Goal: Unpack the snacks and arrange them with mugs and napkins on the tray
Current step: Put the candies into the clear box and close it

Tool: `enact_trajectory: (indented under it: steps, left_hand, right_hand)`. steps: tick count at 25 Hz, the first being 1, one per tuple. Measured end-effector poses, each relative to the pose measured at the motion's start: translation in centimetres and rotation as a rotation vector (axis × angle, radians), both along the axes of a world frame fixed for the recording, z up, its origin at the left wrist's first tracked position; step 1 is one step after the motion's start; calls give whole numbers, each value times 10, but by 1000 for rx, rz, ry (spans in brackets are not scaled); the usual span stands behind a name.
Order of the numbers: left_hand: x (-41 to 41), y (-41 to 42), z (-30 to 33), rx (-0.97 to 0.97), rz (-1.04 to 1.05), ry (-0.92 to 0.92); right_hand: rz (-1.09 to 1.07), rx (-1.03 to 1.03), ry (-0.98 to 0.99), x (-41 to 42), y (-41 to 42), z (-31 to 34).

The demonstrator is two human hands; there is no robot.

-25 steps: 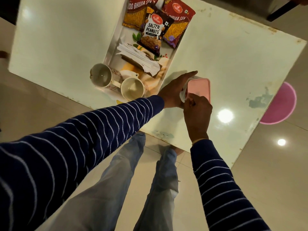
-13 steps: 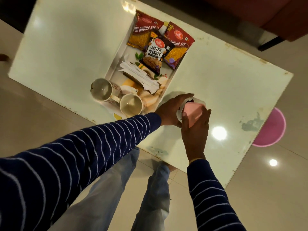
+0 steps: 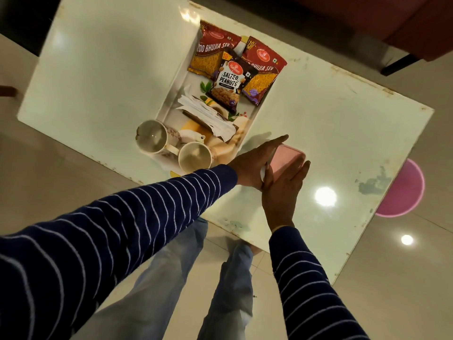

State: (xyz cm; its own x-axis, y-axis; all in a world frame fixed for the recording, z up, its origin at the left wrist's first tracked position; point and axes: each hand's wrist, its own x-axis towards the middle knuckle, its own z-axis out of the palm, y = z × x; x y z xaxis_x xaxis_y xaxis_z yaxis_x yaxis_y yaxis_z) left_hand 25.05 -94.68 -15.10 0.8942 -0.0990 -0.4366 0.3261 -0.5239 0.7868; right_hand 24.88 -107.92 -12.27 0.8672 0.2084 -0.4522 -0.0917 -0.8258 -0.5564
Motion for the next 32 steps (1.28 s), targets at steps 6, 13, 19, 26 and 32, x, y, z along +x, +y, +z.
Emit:
enact_trajectory:
  steps: [6,13,19,26,32]
  left_hand:
    - [-1,-2,-6,25,21,-56]
    - [1,0,-1,-33,-3,-65]
    - [0,4,17,-219,33,-97]
    - [0,1,66,-454,-66,57]
    - [-6,-51,89,-490,694,270]
  right_hand:
    - [-21,-72,-61,-4,0,-9]
    - [35,-117,1,5,-1,2]
    - [-192,215,-10,13,-27,24]
    - [-719,653,440,59,-38,58]
    - [-689,507,207,59,-15,59]
